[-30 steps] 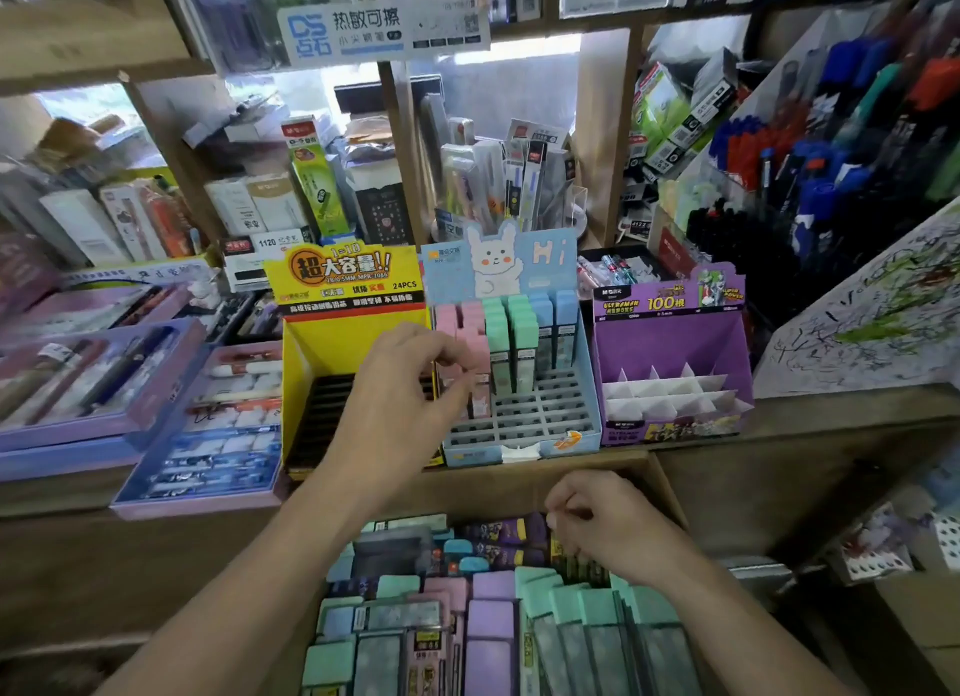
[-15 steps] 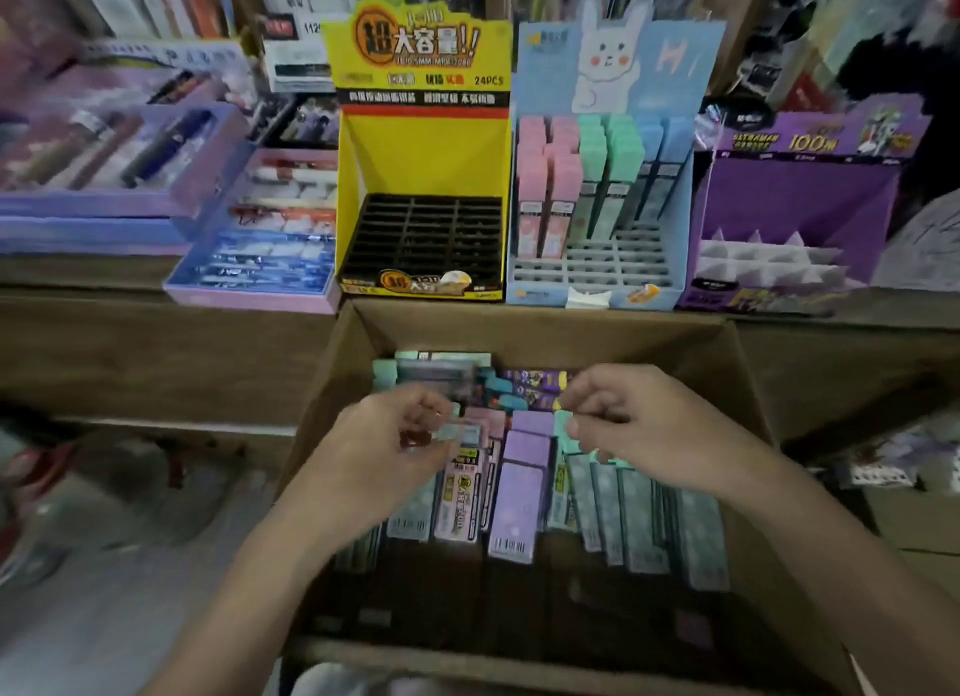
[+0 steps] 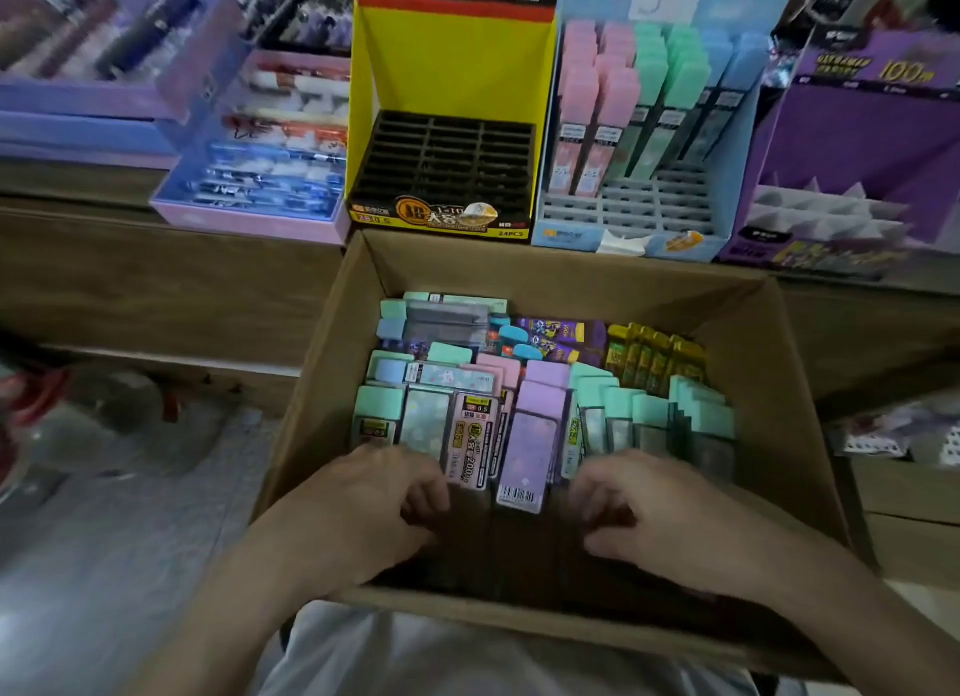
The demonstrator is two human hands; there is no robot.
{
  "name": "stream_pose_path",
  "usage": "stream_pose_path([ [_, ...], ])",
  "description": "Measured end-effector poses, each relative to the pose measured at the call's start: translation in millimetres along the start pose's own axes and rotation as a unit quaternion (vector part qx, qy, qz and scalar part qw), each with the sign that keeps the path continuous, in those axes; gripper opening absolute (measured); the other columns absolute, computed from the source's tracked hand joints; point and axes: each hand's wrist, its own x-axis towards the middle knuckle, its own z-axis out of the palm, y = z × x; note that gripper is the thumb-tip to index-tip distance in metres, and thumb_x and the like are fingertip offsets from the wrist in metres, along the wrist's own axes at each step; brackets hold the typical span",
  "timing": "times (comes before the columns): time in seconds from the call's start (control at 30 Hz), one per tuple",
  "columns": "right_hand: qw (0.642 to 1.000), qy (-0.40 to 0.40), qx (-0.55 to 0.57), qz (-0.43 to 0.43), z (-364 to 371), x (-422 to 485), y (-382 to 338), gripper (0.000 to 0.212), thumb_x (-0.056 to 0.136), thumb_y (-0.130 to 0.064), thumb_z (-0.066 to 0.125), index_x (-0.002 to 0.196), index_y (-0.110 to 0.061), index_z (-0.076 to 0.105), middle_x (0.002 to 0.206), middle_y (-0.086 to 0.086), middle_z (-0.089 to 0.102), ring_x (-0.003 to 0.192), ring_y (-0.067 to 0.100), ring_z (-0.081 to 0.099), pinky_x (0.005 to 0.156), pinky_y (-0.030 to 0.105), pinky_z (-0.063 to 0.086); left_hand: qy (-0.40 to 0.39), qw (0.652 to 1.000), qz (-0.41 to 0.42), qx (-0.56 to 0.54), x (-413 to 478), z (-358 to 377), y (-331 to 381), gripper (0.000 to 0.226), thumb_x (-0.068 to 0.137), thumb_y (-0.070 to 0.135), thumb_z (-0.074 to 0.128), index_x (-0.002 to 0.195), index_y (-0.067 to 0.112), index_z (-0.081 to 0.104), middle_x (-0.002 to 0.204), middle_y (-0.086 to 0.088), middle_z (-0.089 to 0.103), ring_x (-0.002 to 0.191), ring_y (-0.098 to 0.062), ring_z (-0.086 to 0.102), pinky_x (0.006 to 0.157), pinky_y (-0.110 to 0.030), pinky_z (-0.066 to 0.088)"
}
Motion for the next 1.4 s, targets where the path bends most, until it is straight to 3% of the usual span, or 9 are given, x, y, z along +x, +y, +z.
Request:
stream_pose_path([
  [0.13,0.998,0.023,-0.049,0.013,8,-8,0,0.025,0.086,-0.032,0.076,0.102,-0.039,0.059,0.103,-0.020,0.060,0.099,-0.003,0.057,0.087,0.028,0.054,-0.058,0.997,-0.011,0.043,2,0,-2,0.031,0.079,0.036,0.074,0.106,0.045,0.062,0.102,0.026,0.055,0.097,0.006,0.050,0.077,-0.012,0.041],
  [0.27,0.997,0.015,-0.075,0.027,17,-15,-1,0.026,0.091,-0.023,0.071,0.108,-0.039,0.059,0.112,-0.019,0.060,0.104,0.004,0.056,0.089,0.030,0.053,-0.094,0.994,-0.022,0.059,5,1,2,0.040,0.074,0.041,0.076,0.109,0.048,0.060,0.107,0.022,0.053,0.100,0.000,0.053,0.089,-0.024,0.049],
  [0.47,0.999,-0.040,-0.008,0.019,21,-10,2,0.044,0.095,-0.022,0.066,0.130,-0.046,0.051,0.112,-0.025,0.050,0.105,-0.004,0.051,0.077,0.013,0.041,-0.107,0.991,-0.020,0.072,5,2,4,0.044,0.077,0.040,0.076,0.116,0.048,0.057,0.113,0.021,0.050,0.102,-0.001,0.053,0.083,-0.019,0.045],
  [0.7,0.998,-0.046,-0.026,0.020,16,-14,7,0.041,0.095,-0.029,0.065,0.127,-0.048,0.048,0.113,-0.029,0.047,0.108,0.000,0.051,0.087,0.024,0.045,-0.130,0.986,0.012,0.102,7,2,10,0.032,0.085,0.035,0.069,0.117,0.036,0.065,0.103,0.020,0.055,0.094,-0.001,0.054,0.071,-0.014,0.041],
  [0.87,0.996,-0.085,-0.031,0.025,14,-14,5,0.040,0.098,-0.035,0.060,0.134,-0.047,0.046,0.120,-0.024,0.047,0.116,0.003,0.050,0.099,0.029,0.044,-0.154,0.984,0.013,0.093,7,-1,15,0.026,0.087,0.036,0.068,0.112,0.035,0.068,0.104,0.016,0.063,0.091,0.002,0.058,0.074,-0.018,0.048],
  [1.0,0.994,-0.110,-0.005,0.027,10,-11,-3,0.045,0.097,-0.033,0.060,0.137,-0.048,0.046,0.132,-0.022,0.051,0.120,0.002,0.051,0.103,0.031,0.045,-0.151,0.983,0.010,0.101,9,1,19,0.036,0.088,0.035,0.068,0.123,0.035,0.062,0.120,0.014,0.059,0.108,-0.006,0.056,0.093,-0.027,0.050],
  [1.13,0.990,-0.136,-0.019,0.035,10,-10,-5,0.049,0.097,-0.033,0.061,0.142,-0.042,0.045,0.132,-0.019,0.049,0.121,0.007,0.051,0.102,0.032,0.046,-0.147,0.984,0.027,0.096,12,7,26,0.036,0.087,0.035,0.069,0.121,0.037,0.059,0.120,0.014,0.055,0.109,-0.008,0.052,0.091,-0.025,0.046],
  [1.23,0.988,-0.147,-0.039,0.042,10,-11,-5,0.044,0.096,-0.037,0.063,0.137,-0.040,0.050,0.131,-0.017,0.051,0.122,0.009,0.052,0.105,0.036,0.046,-0.143,0.984,0.036,0.099,11,8,25,0.038,0.087,0.036,0.069,0.123,0.040,0.056,0.123,0.016,0.053,0.110,-0.006,0.050,0.091,-0.023,0.043],
  [1.4,0.986,-0.160,-0.043,0.028,8,-11,-5,0.019,0.094,-0.038,0.062,0.107,-0.024,0.066,0.103,-0.003,0.067,0.096,0.014,0.065,0.091,0.048,0.055,-0.145,0.984,0.014,0.105,12,6,23,0.041,0.085,0.039,0.071,0.124,0.038,0.059,0.121,0.015,0.054,0.107,-0.005,0.051,0.088,-0.022,0.044],
])
